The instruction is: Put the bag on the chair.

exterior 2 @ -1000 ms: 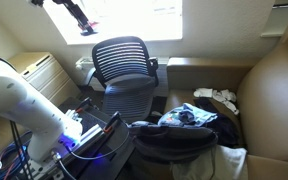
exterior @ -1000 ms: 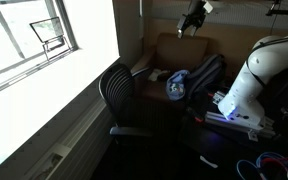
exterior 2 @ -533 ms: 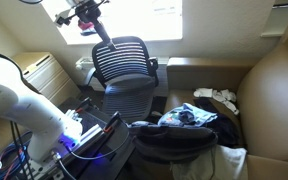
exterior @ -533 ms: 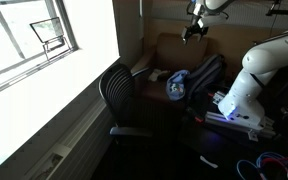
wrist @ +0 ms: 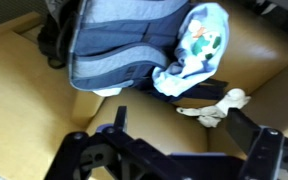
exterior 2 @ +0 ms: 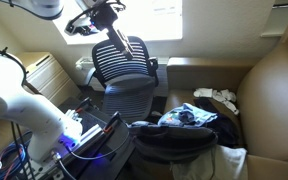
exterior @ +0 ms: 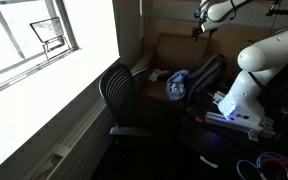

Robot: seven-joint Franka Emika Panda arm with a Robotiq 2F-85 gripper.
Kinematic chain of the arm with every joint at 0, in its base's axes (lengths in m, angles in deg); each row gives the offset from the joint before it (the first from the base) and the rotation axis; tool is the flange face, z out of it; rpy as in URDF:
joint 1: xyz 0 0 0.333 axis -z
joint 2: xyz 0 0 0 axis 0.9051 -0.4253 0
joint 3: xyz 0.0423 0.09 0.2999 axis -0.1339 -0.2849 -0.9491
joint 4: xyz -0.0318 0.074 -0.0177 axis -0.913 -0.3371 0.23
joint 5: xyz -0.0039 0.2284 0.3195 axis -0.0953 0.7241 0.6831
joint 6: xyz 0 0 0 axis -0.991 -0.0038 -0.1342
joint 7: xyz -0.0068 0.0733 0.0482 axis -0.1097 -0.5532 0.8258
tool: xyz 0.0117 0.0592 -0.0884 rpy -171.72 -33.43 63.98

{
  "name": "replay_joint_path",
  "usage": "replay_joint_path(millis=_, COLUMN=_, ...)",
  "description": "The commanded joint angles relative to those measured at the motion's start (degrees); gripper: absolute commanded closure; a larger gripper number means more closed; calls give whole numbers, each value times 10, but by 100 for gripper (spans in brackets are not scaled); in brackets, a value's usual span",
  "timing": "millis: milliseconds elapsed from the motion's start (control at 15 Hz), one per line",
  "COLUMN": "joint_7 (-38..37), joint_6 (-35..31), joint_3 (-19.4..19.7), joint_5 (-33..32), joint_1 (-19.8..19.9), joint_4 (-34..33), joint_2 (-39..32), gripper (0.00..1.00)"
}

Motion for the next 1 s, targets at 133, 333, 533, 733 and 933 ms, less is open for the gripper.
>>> replay_joint_path(millis=133, joint_7=-39, joint_6=-2, joint_3=20, joint_5=-77, joint_1=45, joint_4=-10, joint_2=-45, gripper=0)
replay_joint_path(millis=333, joint_7=-61, joint_6=-12, joint_3=16, joint_5=-101, joint_1=55, joint_4=-10, joint_2=-53, gripper=0)
replay_joint_path(millis=533, joint_7=-160, joint_6=2, joint_3=18, joint_5=-232, joint_1=111, joint_4=-24, joint_2=-92, gripper=0)
replay_joint_path(millis=733, joint_7=-244, joint_6=46, joint_3=60, joint_5=-364, joint_1=124, joint_4=-43, joint_2=-132, gripper=0)
replay_joint_path(millis=933, joint_7=-240, joint_6=64, joint_3=113, joint_5=-370, joint_1=72, joint_4=-28, joint_2=-110, gripper=0)
